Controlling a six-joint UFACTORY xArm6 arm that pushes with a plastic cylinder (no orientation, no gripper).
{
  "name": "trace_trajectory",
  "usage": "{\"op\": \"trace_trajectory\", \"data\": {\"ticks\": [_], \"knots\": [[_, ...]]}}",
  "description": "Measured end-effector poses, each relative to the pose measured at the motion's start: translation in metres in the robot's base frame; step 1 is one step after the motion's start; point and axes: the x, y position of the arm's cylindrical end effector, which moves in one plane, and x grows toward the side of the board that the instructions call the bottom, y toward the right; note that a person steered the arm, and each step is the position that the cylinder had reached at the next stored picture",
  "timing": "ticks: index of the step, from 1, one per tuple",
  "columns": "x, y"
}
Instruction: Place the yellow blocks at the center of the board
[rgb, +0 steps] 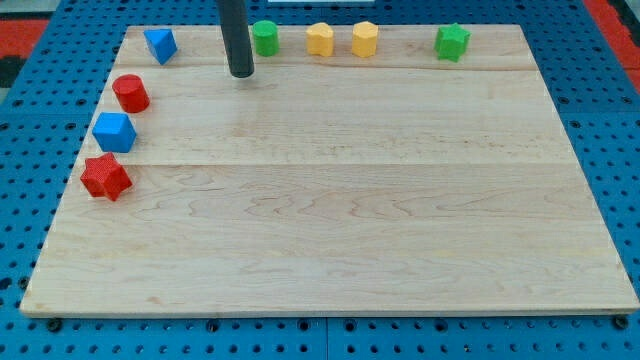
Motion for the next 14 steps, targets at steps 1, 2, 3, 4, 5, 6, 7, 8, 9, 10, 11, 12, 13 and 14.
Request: {"op": "trace_trajectory", "data": {"ticks": [1,2,3,4,5,6,7,8,9,10,11,12,13,14], "knots": [[0.000,0.000],[0.000,0.000],[0.000,0.000],[-0.001,-0.001],[-0.003,-0.001],[-0.008,-0.001],[-0.009,0.010],[-0.009,0.003],[-0.009,0.052],[-0.009,0.178],[-0.046,0.236],[-0.094,0.232],[-0.088,0.192],[-0.030,0.153]]}}
